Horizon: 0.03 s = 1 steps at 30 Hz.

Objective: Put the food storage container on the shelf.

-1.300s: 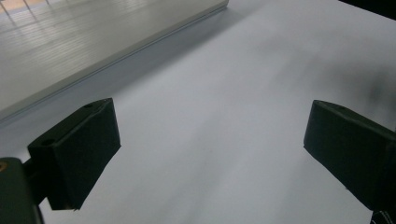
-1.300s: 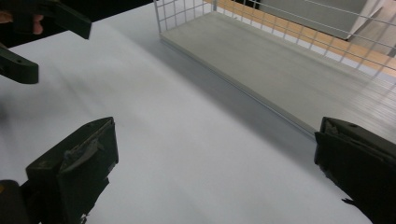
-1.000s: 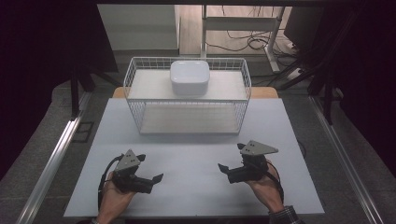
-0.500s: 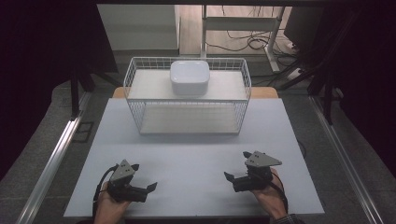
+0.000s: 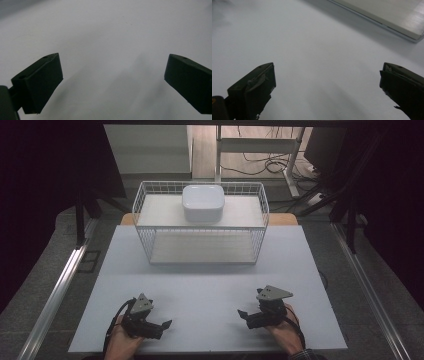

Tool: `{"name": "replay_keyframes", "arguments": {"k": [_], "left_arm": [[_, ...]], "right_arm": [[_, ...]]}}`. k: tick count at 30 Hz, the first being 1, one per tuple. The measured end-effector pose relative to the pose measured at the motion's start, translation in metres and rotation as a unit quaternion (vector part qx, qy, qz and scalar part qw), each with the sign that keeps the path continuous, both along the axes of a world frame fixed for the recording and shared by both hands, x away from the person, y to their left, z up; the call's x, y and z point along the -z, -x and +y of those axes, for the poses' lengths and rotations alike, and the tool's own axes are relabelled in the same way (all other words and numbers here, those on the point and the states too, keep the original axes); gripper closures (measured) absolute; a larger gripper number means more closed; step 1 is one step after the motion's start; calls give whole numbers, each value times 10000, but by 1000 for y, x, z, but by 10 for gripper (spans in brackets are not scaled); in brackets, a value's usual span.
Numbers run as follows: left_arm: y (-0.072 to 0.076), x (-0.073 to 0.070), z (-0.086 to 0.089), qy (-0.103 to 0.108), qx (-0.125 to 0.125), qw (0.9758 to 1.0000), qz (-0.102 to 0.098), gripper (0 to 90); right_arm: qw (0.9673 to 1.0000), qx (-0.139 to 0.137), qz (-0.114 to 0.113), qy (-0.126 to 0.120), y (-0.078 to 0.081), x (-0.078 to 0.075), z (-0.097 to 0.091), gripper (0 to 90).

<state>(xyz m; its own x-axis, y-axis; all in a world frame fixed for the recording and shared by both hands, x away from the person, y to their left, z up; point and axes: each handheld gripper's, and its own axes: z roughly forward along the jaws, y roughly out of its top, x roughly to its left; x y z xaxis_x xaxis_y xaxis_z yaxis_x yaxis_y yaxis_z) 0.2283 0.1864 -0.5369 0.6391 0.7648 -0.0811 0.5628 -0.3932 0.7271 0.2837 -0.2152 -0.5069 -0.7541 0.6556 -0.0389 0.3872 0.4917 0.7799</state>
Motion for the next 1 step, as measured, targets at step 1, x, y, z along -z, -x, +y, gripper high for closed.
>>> {"name": "replay_keyframes", "arguments": {"k": [1], "left_arm": [[0, 0, 0, 11, -8, 10000, -2, 15]], "right_arm": [[10000, 10, 23, 25, -1, 1, 0, 3]]}}
